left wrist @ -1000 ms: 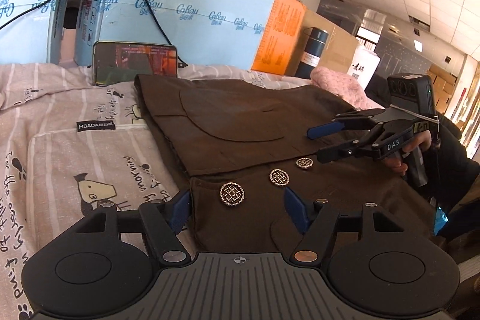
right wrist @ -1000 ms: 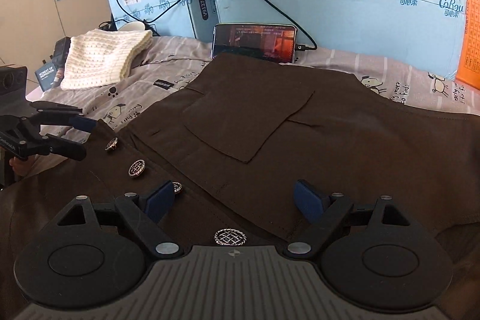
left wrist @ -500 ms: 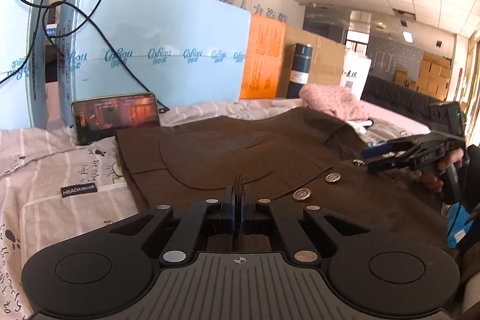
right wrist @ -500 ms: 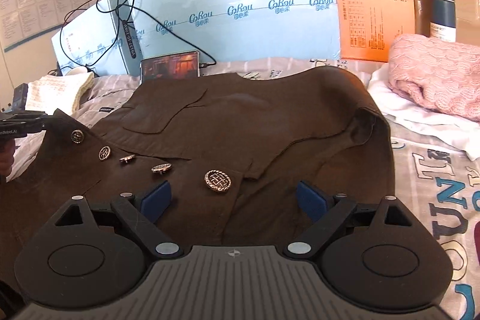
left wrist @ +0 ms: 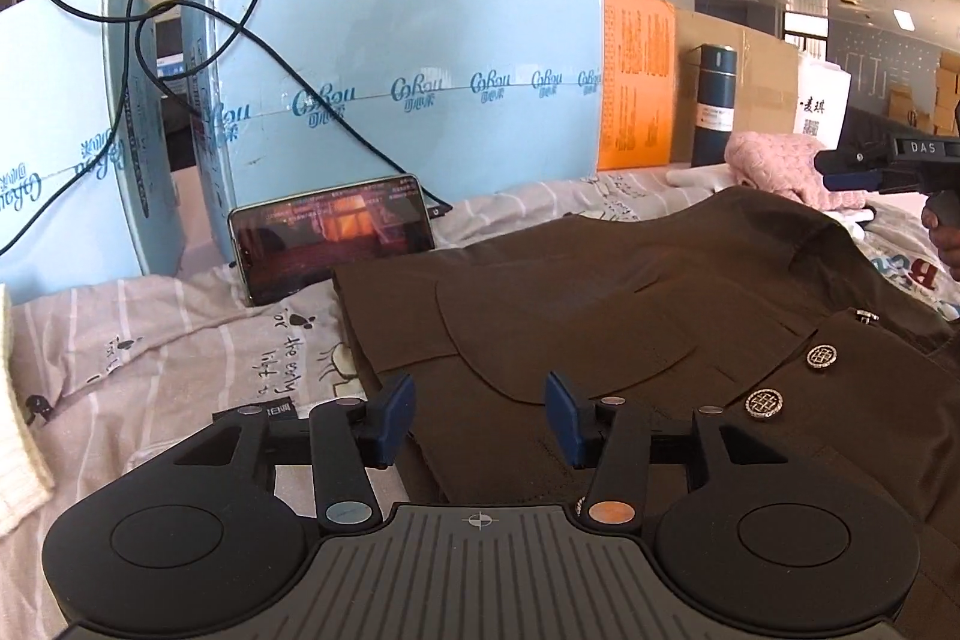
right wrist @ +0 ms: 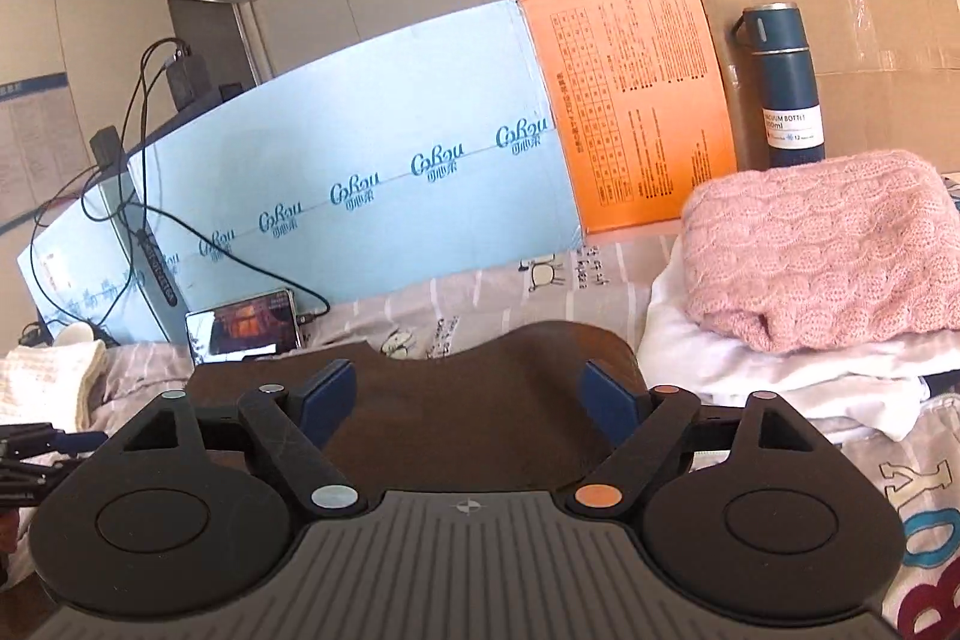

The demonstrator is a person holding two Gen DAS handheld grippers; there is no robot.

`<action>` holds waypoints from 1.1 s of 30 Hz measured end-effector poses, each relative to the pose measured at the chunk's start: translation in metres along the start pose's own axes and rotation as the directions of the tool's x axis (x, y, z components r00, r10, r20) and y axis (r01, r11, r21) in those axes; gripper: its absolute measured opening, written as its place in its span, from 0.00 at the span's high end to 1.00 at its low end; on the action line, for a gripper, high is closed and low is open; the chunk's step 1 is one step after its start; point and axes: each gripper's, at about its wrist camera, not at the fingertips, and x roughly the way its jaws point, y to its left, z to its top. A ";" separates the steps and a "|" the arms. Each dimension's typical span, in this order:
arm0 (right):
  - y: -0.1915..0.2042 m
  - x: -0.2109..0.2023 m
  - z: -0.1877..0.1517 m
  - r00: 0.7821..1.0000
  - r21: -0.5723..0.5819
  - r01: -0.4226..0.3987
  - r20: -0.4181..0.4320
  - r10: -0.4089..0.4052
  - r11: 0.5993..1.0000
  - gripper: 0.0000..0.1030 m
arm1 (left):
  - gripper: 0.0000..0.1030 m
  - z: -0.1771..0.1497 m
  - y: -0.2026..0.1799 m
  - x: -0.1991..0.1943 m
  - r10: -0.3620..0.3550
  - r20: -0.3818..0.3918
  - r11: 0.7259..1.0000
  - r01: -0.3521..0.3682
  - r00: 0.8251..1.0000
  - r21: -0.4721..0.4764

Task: Fold clothes

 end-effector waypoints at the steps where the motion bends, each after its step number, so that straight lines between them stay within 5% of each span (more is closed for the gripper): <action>1: -0.006 0.006 -0.001 1.000 0.019 0.009 -0.016 -0.009 1.000 0.40 | 0.54 -0.001 0.002 0.006 -0.004 -0.019 1.000 0.003 1.000 -0.016; 7: -0.041 0.042 -0.010 0.992 0.132 0.069 -0.116 -0.053 0.989 0.65 | 0.54 -0.009 0.015 0.018 0.035 -0.093 0.995 -0.044 0.995 -0.091; 14: -0.061 0.069 -0.017 0.977 0.164 0.129 -0.189 -0.097 0.978 0.69 | 0.54 -0.012 0.029 0.016 -0.087 -0.077 0.974 0.069 0.993 -0.215; 17: -0.055 0.067 -0.019 0.981 0.131 0.114 -0.170 -0.091 0.985 0.58 | 0.54 -0.014 0.036 0.010 -0.139 -0.035 0.958 0.126 0.990 -0.259; 19: -0.055 0.066 -0.019 0.987 0.142 0.078 -0.152 -0.056 0.987 0.42 | 0.54 -0.014 0.038 0.009 -0.160 -0.027 0.950 0.147 0.987 -0.276; 23: -0.047 0.064 -0.018 0.989 0.107 0.084 -0.130 -0.070 0.991 0.33 | 0.55 -0.016 0.041 0.013 -0.203 -0.031 0.933 0.184 0.979 -0.311; 24: -0.046 0.064 -0.018 0.989 0.106 0.088 -0.125 -0.074 0.990 0.30 | 0.58 -0.015 0.039 0.016 -0.181 -0.043 0.943 0.160 0.983 -0.293; 25: -0.047 0.063 -0.018 0.990 0.109 0.089 -0.120 -0.076 0.990 0.29 | 0.74 -0.014 0.034 0.018 -0.149 -0.052 0.958 0.131 0.987 -0.254; 26: -0.047 0.062 -0.018 0.990 0.113 0.090 -0.115 -0.077 0.990 0.29 | 0.75 -0.012 0.030 0.019 -0.124 -0.061 0.971 0.109 0.990 -0.211; 31: -0.052 0.056 -0.019 0.992 0.136 0.097 -0.089 -0.085 0.986 0.29 | 0.66 -0.005 0.001 0.004 0.010 -0.015 1.000 -0.010 1.000 0.029; 33: -0.053 0.057 -0.020 0.992 0.139 0.097 -0.090 -0.085 0.986 0.29 | 0.62 -0.003 -0.002 0.002 0.014 -0.011 0.999 -0.014 1.000 0.045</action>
